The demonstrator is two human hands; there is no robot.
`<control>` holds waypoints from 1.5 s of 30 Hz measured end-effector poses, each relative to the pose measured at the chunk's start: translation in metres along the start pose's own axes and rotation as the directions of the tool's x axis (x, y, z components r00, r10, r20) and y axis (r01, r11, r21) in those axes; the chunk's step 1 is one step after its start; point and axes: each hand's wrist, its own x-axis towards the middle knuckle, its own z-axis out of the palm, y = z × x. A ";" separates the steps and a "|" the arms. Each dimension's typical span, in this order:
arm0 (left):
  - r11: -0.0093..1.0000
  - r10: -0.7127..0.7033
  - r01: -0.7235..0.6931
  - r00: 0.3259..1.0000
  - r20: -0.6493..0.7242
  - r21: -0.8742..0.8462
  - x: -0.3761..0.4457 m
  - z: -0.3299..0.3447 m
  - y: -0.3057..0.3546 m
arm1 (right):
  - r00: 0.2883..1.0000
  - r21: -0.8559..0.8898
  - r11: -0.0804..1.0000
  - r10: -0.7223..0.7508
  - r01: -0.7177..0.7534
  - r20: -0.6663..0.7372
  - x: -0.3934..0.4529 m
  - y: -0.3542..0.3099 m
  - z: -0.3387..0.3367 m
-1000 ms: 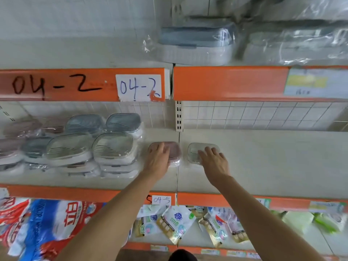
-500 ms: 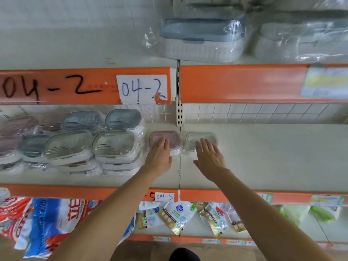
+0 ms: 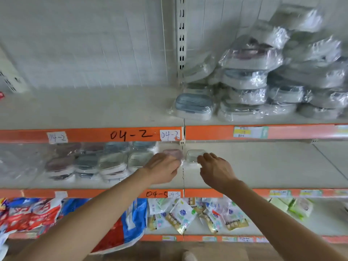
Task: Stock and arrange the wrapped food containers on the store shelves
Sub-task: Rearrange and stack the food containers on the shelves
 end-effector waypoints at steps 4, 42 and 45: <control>0.991 0.131 -0.121 0.967 -0.220 0.057 0.003 -0.082 0.009 | 0.992 -0.078 0.996 -0.040 0.031 -0.118 -0.007 0.002 -0.080; 0.933 -0.342 0.350 0.935 0.093 -0.087 0.091 -0.131 -0.176 | 0.963 -0.282 0.922 0.247 -0.267 -0.104 0.250 0.034 -0.191; 0.919 -0.391 0.392 0.920 0.028 -0.037 0.077 -0.135 -0.190 | 0.984 -0.080 0.984 0.154 -0.161 -0.088 0.239 0.017 -0.181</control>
